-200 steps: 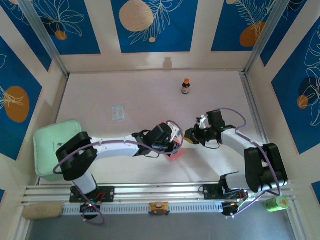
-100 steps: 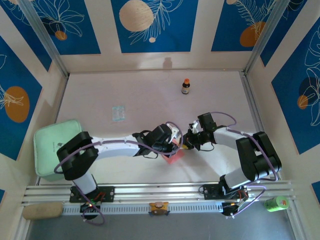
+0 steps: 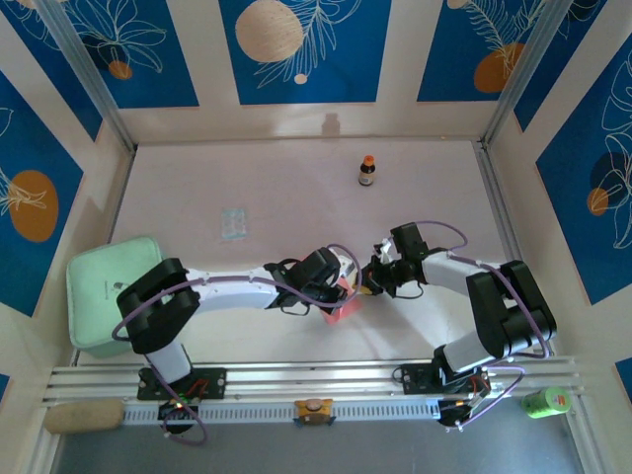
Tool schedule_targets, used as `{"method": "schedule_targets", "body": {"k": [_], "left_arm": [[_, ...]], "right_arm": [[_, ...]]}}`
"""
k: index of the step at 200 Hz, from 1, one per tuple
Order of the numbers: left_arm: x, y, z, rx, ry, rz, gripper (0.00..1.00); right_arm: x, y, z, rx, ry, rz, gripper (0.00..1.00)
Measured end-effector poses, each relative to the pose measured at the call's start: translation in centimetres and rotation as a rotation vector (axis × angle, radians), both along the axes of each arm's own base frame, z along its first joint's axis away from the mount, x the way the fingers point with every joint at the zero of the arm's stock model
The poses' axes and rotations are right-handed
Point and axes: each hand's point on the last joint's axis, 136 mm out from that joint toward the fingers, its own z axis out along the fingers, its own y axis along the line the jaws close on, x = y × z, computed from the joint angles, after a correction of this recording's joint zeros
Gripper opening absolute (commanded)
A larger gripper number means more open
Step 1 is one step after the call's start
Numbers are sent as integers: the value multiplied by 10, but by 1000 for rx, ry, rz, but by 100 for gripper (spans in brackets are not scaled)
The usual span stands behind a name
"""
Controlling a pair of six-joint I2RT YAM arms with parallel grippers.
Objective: Fold a paper plane with a square sheet of paper (pick it up from the middle)
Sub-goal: Fold the triangle a second time at the center of the table.
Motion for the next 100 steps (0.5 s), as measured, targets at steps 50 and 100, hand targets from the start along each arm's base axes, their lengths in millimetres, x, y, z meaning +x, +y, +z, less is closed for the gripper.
{"method": "schedule_targets", "body": {"k": [50, 100], "left_arm": [[0, -1, 1, -4, 0, -5, 6], [1, -3, 2, -34, 18, 7, 16]], "right_arm": [[-19, 5, -10, -8, 33, 32, 2], [-20, 19, -5, 34, 26, 48, 1]]}}
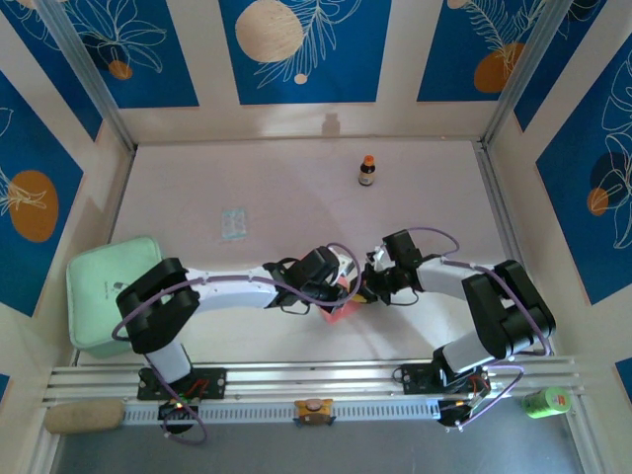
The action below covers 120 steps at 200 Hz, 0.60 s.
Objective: Fold a paper plane with a square sheet of paper (pick it up from the middle)
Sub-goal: Fold the triangle a second time at the center of the table.
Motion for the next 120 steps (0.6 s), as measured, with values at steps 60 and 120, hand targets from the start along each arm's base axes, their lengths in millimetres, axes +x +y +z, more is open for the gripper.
{"method": "schedule_targets", "body": {"k": [60, 120], "left_arm": [[1, 9, -11, 0, 36, 48, 20], [3, 8, -12, -38, 50, 79, 14]], "right_arm": [[3, 3, 2, 20, -4, -17, 1], [2, 3, 0, 22, 6, -18, 1]]}}
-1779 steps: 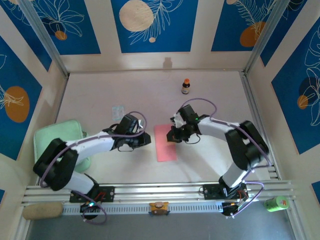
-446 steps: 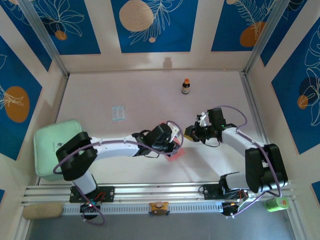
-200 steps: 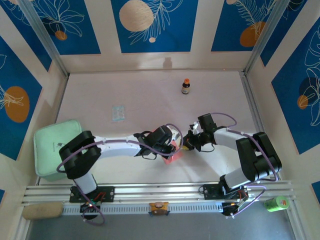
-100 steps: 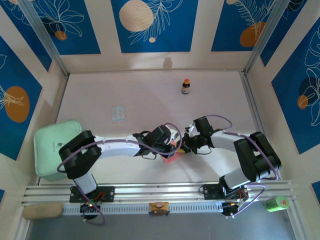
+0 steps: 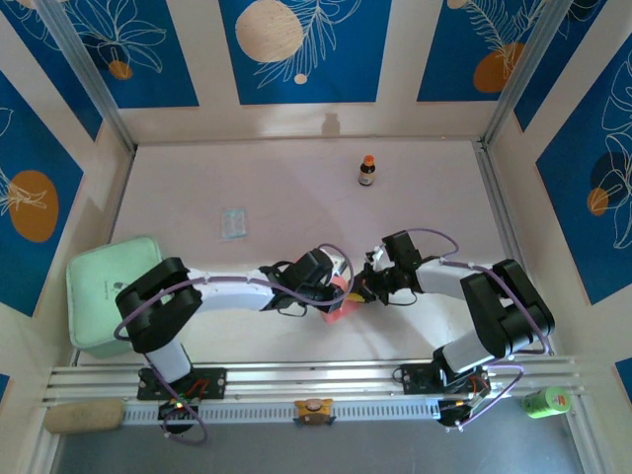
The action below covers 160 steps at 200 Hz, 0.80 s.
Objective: Fold a paper plane with a square sheet of paper (pick it up from the middle)
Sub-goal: Fold the triangle a second time at the center of the table.
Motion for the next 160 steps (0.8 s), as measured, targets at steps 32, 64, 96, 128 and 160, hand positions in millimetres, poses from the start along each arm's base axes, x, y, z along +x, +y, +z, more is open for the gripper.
{"method": "schedule_targets", "body": {"k": [32, 64, 96, 128, 160], "left_arm": [[1, 4, -4, -23, 17, 24, 14], [4, 6, -4, -52, 33, 54, 14], [7, 3, -1, -86, 38, 71, 14], [5, 5, -4, -96, 53, 84, 16], [6, 7, -5, -108, 68, 103, 18]], "right_arm": [[0, 0, 0, -1, 1, 0, 1], [-6, -1, -4, 2, 17, 4, 1], [-10, 1, -4, 11, 24, 12, 1], [-10, 5, -2, 22, 18, 20, 1], [-10, 6, -1, 23, 21, 18, 1]]}}
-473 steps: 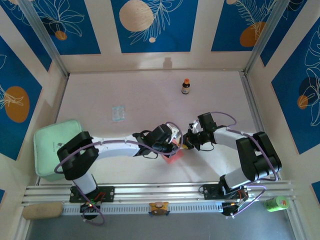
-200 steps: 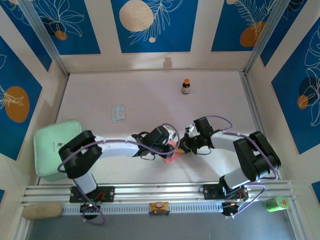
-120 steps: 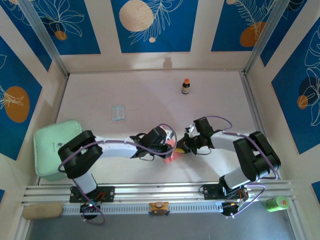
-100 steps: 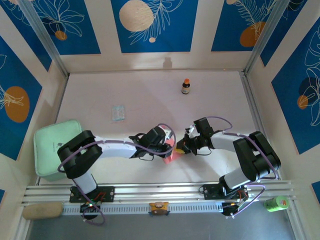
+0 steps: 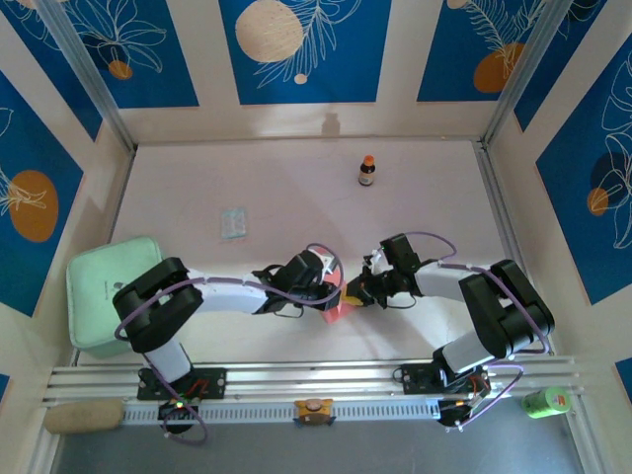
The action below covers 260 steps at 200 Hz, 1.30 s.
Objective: Fold a paper plane with a square sheet of paper (pick it up from the middle)
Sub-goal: Fold the triangle a second time at the center of the table.
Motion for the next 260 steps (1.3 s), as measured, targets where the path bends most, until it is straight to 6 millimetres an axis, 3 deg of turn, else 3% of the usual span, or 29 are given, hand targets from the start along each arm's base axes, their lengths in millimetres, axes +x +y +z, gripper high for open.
{"method": "schedule_targets", "body": {"k": [79, 145, 211, 260], "left_arm": [[1, -4, 5, -76, 25, 31, 21], [2, -2, 3, -95, 41, 46, 7], [6, 5, 5, -82, 33, 43, 2], [6, 5, 8, -74, 52, -16, 1]], "right_arm": [[2, 1, 1, 5, -5, -5, 1], [3, 1, 2, 8, -10, -5, 1], [0, -18, -15, -106, 3, -19, 0], [6, -16, -17, -138, -26, -7, 0]]}}
